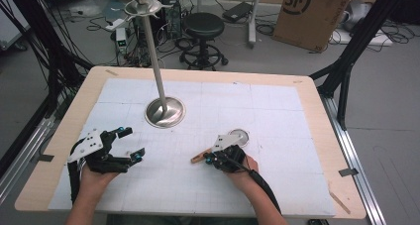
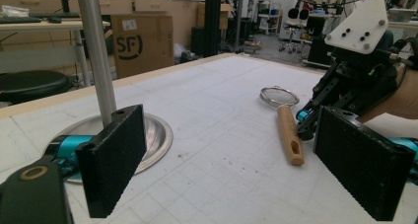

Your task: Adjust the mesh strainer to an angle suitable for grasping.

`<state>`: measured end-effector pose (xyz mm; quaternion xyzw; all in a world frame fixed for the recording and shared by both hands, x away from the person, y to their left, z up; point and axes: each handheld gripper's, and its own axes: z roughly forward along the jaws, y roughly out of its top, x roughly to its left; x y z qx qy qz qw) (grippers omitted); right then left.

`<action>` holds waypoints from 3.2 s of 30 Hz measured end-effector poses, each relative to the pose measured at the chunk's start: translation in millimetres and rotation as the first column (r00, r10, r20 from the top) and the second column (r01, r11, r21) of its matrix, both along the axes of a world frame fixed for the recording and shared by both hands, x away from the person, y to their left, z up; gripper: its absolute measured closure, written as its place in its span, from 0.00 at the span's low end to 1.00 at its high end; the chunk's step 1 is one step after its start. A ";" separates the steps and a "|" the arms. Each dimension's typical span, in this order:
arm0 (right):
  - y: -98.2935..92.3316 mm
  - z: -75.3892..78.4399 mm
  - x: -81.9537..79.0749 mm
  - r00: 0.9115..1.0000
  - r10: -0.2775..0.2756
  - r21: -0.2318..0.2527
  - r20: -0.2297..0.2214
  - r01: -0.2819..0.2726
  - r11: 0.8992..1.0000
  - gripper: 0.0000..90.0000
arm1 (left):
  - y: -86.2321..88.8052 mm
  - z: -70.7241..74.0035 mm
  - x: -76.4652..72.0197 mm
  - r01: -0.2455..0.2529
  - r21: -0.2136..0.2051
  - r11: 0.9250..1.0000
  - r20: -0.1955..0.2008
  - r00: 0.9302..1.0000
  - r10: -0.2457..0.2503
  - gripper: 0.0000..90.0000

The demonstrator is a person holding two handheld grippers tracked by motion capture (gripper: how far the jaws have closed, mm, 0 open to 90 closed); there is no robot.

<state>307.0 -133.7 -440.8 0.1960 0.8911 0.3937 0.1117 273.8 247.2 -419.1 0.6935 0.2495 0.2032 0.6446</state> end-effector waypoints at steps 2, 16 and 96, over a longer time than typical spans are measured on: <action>1.2 -0.3 0.9 1.000 -0.002 -0.002 -0.002 0.002 1.000 0.99 | -0.1 0.0 -0.4 -0.002 -0.006 1.000 -0.003 1.000 0.002 0.15; -21.5 17.1 14.5 0.994 -0.103 0.076 0.038 0.100 0.992 0.99 | 0.1 -0.2 -0.4 0.000 -0.005 1.000 -0.004 1.000 0.000 0.15; -27.0 11.1 63.3 0.944 -0.330 -0.155 -0.009 0.325 0.933 0.99 | 6.7 -0.1 -0.4 -0.007 -0.017 1.000 -0.007 1.000 0.007 0.15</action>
